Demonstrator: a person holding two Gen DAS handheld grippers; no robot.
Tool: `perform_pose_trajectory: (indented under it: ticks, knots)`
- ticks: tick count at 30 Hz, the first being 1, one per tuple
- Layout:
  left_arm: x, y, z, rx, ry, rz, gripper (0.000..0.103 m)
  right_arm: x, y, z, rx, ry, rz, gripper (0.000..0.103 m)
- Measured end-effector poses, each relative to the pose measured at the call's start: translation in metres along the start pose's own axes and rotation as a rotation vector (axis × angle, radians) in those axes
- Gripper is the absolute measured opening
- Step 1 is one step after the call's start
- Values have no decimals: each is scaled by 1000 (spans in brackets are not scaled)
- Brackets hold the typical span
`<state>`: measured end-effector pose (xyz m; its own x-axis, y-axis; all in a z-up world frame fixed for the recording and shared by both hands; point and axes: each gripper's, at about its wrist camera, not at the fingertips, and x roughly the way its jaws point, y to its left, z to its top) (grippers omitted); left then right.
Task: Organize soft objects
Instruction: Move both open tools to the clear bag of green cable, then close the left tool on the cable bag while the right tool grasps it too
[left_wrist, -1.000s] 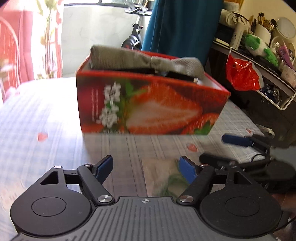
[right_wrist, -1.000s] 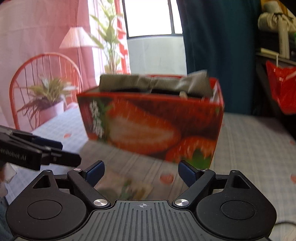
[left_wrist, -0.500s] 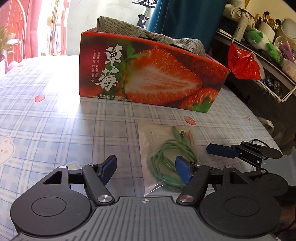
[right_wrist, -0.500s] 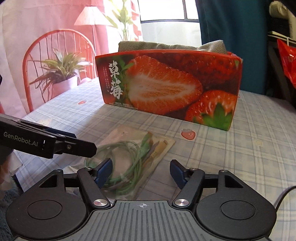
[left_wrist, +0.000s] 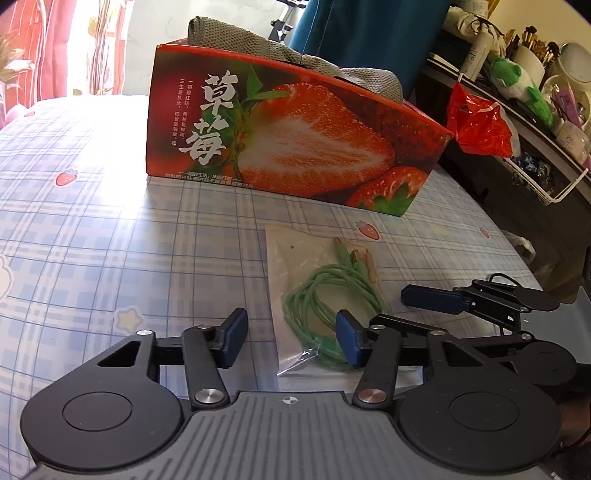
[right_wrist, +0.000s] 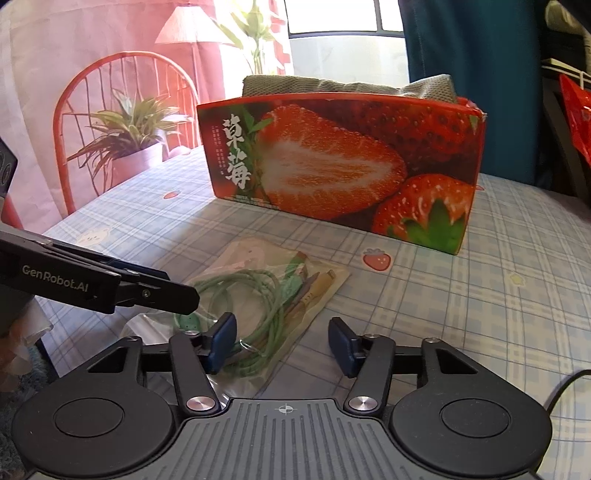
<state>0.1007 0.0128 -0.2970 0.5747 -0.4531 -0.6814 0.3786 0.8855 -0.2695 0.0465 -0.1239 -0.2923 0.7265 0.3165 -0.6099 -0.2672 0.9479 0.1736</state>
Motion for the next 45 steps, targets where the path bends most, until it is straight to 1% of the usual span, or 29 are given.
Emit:
perform_pose_trajectory:
  ticks: [4,7,10,13,15,18,21,23,26,28,29,30,31,34,41,45]
  knots:
    - [1,1,1,-19,1,-17,54,0,-1,0,10,2,9,48]
    - [7,3,7,-22,10,-35,54,0,-2,0,16,2,14,48]
    - [15,2,15,-20,19,-31,52,0,-3,-1,24,2,19,48]
    - [19,-6,17,8,25,-8,53,0,-4,-1,30,0,23,48]
    - [19,-5,16,-23,15,-15,56,0,-4,-2,31,-1,25,48]
    - [17,0,13,-75,12,-70,55,0,-4,-2,36,-3,27,48]
    - [15,0,9,-92,10,-85,54,0,-5,-3,41,-3,29,48]
    - [13,2,7,-126,11,-108,53,0,-5,-3,45,-3,30,48]
    - [10,7,3,-164,5,-116,49,0,-5,-3,55,-2,33,48]
    - [7,7,3,-166,-6,-110,37,-1,-6,-3,67,-1,35,48]
    - [6,9,3,-168,-12,-114,33,-1,-7,-4,75,-2,38,48]
    - [5,9,3,-167,-13,-122,25,-1,-8,-4,84,-2,44,48]
    - [4,10,3,-161,-14,-129,21,-1,-9,-4,95,-2,50,48]
    - [5,11,2,-152,-7,-159,18,-2,-11,-4,114,-2,61,48]
    - [5,7,1,-117,-7,-145,18,-3,-12,-3,145,8,65,47]
    - [7,7,0,-109,9,-141,19,-5,-10,0,161,37,32,46]
